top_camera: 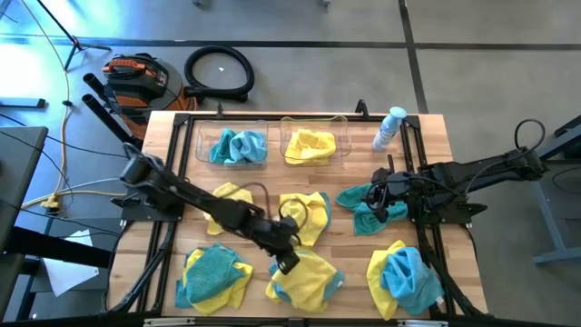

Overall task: Sort microfiber towel by color & place in baskets
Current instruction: Put the yellow towel into the right transparent bin

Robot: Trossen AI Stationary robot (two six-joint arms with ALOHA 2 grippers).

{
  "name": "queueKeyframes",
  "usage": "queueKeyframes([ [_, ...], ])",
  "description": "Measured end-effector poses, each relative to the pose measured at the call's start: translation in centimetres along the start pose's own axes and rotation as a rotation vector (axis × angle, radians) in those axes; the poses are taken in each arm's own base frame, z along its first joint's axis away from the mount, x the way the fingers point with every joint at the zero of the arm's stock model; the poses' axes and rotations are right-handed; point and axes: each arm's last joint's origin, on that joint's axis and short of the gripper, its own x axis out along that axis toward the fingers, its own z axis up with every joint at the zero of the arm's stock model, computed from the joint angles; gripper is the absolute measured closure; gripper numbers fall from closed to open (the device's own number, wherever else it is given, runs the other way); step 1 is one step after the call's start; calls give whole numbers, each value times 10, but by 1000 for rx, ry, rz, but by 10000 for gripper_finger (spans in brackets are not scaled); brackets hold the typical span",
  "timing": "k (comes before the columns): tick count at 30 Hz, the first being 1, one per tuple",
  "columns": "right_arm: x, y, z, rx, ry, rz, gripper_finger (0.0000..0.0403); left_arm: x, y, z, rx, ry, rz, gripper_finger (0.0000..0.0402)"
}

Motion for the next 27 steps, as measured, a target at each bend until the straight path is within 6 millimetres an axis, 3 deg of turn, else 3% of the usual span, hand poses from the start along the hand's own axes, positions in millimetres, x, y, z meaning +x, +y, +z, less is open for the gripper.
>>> queueKeyframes([
  [7,0,0,0,0,-1,0,403,-93,-16,25,136,-362,-53,401],
  [13,0,0,1,3,-17,-12,403,-152,3,65,220,-627,8,401],
  [19,0,-2,3,90,-81,-79,403,-175,51,119,257,-670,83,401],
  [27,-1,-4,5,244,-154,-131,403,-178,120,177,278,-613,86,401],
])
